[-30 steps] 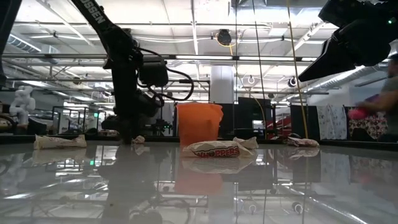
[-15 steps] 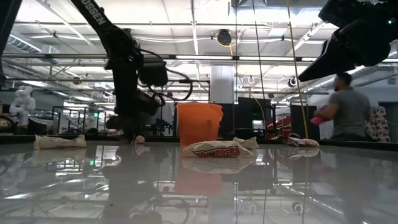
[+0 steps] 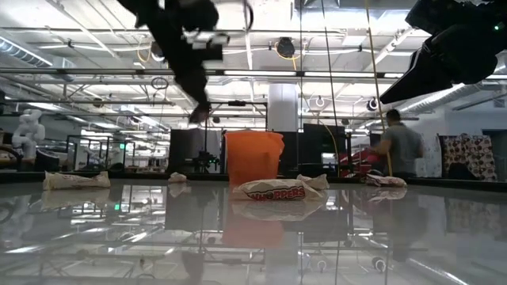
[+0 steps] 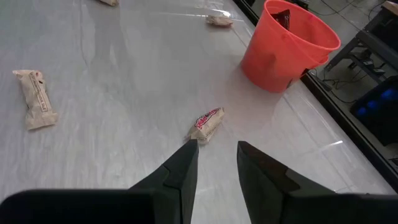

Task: Sort candy by brand, put in halloween buckets
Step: Put the brown chocolate bar into the orange bucket

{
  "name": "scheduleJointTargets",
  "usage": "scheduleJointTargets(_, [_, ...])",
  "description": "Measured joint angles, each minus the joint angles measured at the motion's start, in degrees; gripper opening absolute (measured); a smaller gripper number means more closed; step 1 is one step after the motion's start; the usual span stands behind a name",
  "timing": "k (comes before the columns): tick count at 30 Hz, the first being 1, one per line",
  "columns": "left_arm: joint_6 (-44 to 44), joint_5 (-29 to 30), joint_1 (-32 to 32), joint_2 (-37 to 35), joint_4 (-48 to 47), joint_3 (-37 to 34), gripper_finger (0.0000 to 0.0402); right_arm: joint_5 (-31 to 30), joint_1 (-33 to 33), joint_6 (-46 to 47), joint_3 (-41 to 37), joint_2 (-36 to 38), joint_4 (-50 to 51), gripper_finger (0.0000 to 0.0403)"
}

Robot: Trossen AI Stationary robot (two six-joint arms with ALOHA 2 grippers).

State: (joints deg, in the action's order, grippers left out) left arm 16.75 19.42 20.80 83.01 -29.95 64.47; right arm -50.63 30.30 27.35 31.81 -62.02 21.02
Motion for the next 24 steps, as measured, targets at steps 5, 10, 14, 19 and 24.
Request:
scheduleJointTargets(5, [-3.3,-8.5,0.0,-1.3,10.0,1.3,0.0001,-0.3,-0.5,-0.6,0.0,0.0,-0.5,0.0105])
scheduleJointTargets(10, [-6.7,-11.6,1.2,1.2,20.2,1.4,0.0,-0.3,-3.0,-2.2,0.0,0.0,-2.4,0.0105])
scheduleJointTargets(14, [-11.7,-16.4,2.2,5.4,26.5,1.4,0.0,-0.4,-5.4,-2.8,0.0,0.0,-3.2,0.0105])
scheduleJointTargets(19, [-13.1,-18.3,2.5,9.8,30.4,1.4,0.0,-0.5,-7.8,-3.8,0.0,0.0,-3.2,0.0105])
scheduleJointTargets(24, [-13.0,-17.7,3.9,11.7,31.5,1.3,0.0,-0.5,-9.4,-4.5,0.0,0.0,-3.2,0.0105])
